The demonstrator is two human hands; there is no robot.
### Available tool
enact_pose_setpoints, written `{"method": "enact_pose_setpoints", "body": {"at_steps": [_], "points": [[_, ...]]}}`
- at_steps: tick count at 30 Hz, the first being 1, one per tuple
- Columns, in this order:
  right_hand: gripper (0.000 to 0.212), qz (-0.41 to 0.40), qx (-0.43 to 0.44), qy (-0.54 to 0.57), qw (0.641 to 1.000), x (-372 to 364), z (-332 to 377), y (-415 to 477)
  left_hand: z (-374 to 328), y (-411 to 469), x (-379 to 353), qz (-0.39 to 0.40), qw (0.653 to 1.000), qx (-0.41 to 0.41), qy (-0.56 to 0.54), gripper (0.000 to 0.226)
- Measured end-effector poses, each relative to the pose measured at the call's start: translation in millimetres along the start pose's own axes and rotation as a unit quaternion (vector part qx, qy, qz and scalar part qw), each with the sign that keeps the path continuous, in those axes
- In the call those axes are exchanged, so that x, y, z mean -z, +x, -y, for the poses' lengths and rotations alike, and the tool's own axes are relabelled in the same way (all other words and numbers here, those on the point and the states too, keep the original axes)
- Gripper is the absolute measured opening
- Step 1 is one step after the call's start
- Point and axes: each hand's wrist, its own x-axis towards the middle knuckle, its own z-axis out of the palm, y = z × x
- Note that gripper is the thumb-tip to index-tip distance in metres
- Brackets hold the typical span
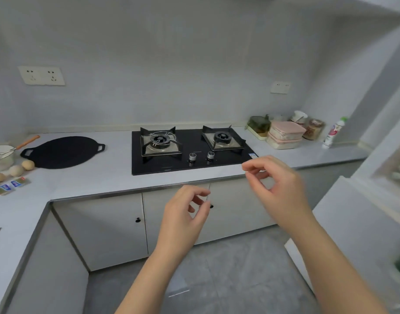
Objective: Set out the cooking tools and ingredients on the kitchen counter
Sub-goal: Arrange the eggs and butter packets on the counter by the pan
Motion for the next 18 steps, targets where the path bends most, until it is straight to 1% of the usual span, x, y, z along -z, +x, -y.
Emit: {"method": "enact_pose_setpoints", "body": {"at_steps": [4,8,12,18], "points": [[0.023,-0.017,-0.001,-0.039,0.999,64,-8,-32,-33,-25,-49,0.027,0.999,-0.013,-0.014,0.033],[0.023,-0.034,0.002,-0.052,0.998,127,-20,-77,-73,-62,-109,0.045,0.998,-0.024,-0.045,0.029],[0.021,-0.022,0.013,-0.08,0.996,175,-35,-118,-104,-104,-165,0.069,0.995,-0.028,-0.065,0.022],[0.017,0.007,0.048,-0.129,0.99,261,-52,-161,-152,-161,-239,0.116,0.991,-0.036,-0.064,0.018]]}}
